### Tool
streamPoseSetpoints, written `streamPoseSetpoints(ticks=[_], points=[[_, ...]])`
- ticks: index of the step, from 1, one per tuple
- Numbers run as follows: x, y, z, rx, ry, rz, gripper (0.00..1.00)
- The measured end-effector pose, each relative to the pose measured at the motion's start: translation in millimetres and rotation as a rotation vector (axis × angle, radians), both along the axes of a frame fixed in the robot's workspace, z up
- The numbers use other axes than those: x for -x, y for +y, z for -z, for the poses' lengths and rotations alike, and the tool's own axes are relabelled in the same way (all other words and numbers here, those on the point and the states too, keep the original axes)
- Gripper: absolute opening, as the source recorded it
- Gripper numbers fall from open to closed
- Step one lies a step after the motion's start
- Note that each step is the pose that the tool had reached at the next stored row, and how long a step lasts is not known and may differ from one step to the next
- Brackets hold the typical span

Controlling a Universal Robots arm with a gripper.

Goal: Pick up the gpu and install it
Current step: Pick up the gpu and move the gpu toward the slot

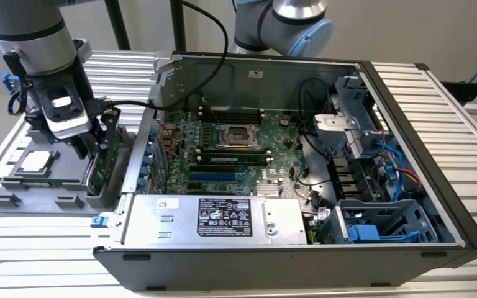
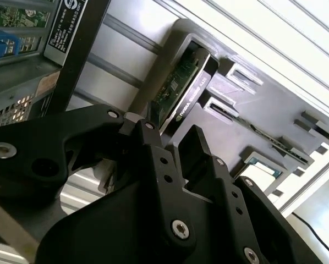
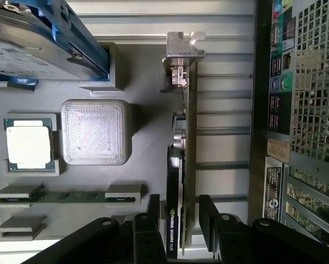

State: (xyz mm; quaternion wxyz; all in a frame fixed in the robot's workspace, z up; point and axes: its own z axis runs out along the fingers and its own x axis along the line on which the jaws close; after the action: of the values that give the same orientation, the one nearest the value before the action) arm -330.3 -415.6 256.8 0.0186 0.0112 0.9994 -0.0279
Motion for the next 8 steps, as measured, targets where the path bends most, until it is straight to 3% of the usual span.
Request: streamPoseSetpoints(ticks=[8], points=[[0.2,0.0,3.7,0.0002,-0.0069,-0.065,1.0]])
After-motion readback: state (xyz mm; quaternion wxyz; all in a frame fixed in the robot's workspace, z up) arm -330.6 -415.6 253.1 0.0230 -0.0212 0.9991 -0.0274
